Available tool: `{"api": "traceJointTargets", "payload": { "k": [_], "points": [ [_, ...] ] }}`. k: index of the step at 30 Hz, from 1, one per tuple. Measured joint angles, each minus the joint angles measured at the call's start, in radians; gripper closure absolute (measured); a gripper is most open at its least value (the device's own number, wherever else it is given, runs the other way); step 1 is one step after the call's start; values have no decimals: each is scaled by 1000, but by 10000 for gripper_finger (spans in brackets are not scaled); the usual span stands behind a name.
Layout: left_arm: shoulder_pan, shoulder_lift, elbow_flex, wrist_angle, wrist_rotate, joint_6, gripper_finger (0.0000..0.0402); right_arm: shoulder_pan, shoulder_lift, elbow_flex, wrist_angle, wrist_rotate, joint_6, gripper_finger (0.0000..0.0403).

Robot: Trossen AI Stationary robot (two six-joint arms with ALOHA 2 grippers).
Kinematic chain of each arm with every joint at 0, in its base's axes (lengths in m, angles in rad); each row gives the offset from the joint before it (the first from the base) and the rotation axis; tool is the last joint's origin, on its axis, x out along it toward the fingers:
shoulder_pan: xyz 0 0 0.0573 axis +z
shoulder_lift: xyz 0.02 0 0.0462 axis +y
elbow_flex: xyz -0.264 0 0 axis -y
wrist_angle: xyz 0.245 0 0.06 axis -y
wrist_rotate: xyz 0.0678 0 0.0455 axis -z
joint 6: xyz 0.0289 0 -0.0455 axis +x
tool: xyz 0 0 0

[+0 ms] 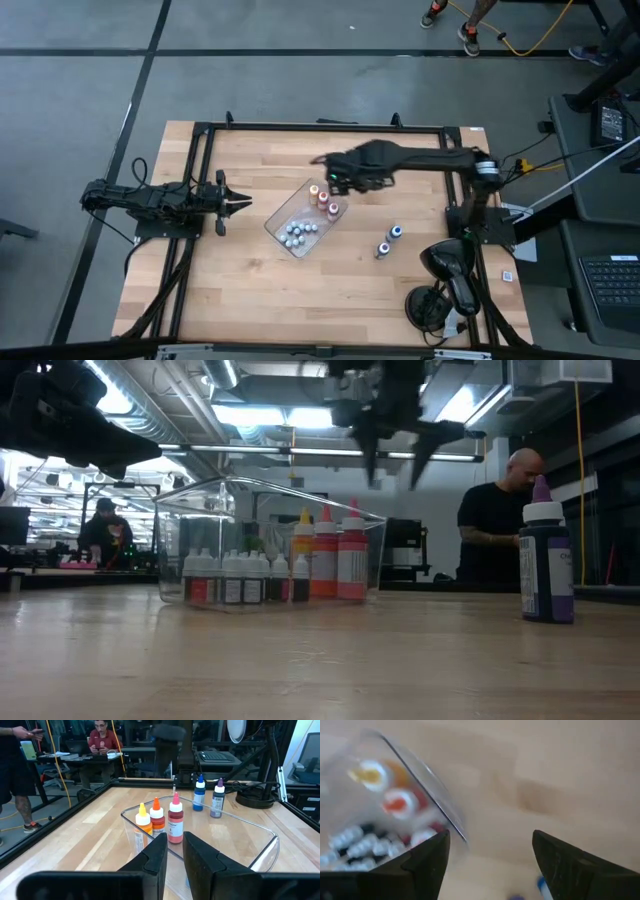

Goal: Pick & Place food coloring
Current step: Put the large blue food coloring bottle into the transparent bin

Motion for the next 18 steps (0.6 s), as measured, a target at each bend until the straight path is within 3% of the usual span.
{"api": "traceJointTargets", "payload": {
  "k": [6,18],
  "points": [
    [0,0,0,0,0,0,347,78,-179,-279,33,-47,190,122],
    [0,0,0,0,0,0,346,180,-379,-638,139,-120,458,123]
  ]
}}
